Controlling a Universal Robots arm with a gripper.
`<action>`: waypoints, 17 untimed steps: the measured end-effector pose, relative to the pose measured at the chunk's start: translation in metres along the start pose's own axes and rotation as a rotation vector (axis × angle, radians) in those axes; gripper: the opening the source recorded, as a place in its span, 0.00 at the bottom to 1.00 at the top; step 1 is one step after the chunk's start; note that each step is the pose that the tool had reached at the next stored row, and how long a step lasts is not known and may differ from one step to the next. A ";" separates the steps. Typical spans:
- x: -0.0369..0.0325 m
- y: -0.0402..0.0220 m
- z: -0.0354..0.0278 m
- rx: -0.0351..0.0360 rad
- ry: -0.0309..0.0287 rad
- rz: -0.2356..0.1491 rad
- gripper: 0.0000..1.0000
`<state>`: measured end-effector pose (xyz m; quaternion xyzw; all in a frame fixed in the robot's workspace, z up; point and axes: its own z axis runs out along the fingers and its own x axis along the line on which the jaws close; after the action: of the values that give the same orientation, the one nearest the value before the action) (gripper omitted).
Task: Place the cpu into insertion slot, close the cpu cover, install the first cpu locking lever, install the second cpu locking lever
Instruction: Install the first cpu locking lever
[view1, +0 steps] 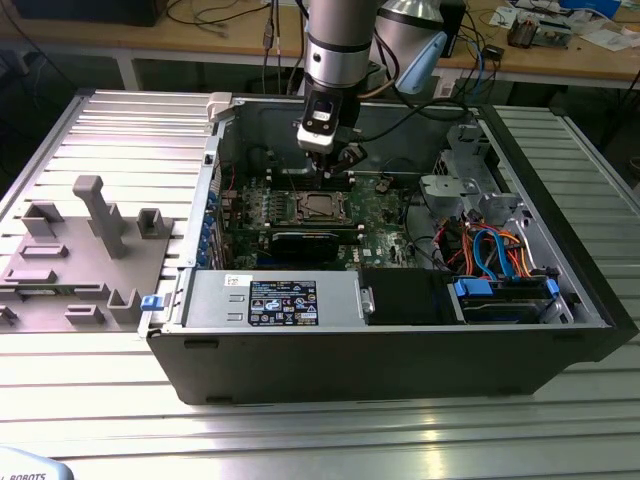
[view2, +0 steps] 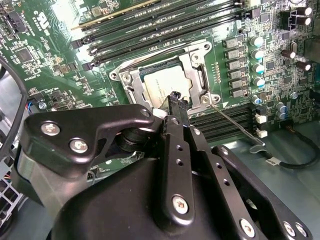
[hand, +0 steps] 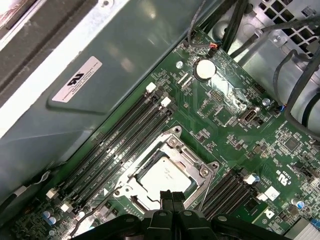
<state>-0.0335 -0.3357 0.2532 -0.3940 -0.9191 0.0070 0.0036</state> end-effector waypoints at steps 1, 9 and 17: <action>0.0000 0.0000 0.0000 0.0000 0.0000 -0.003 0.11; 0.0000 0.0000 0.0000 0.0001 -0.0005 -0.035 0.11; 0.0000 0.0000 0.0000 0.0000 -0.0010 -0.064 0.11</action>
<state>-0.0334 -0.3357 0.2532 -0.3643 -0.9313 0.0071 0.0033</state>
